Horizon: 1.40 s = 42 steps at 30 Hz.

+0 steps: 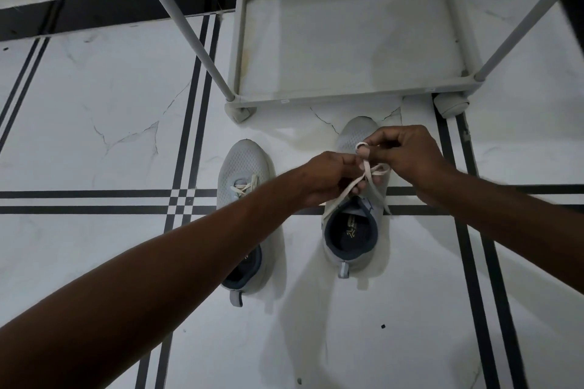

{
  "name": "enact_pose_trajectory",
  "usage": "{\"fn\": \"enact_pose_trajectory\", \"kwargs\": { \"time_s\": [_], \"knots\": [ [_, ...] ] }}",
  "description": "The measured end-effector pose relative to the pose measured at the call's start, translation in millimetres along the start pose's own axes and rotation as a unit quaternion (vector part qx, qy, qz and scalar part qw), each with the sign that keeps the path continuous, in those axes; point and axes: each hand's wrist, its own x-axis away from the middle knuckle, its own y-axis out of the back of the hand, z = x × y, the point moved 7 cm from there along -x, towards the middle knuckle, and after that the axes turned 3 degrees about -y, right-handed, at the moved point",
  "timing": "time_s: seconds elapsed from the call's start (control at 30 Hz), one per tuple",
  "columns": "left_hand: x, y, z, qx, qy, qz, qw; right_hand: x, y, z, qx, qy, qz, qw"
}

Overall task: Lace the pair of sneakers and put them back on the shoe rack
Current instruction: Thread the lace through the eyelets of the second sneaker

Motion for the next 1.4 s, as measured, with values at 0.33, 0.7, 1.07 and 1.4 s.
{"fn": "enact_pose_trajectory", "kwargs": {
  "time_s": [0.33,0.7,1.07,1.4],
  "knots": [
    [8,13,5,0.015,-0.019,-0.012,1.000,-1,-16,-30,-0.086,-0.123,0.075,0.986],
    [12,24,2,-0.009,-0.053,-0.072,0.996,24,-35,-50,-0.081,-0.130,0.178,0.972],
    [22,33,-13,-0.125,-0.071,-0.030,0.989,21,-32,-38,0.011,-0.096,0.193,0.976],
    [16,36,-2,-0.060,-0.059,-0.100,0.991,22,-15,-22,0.192,0.059,0.020,0.979]
  ]
}}
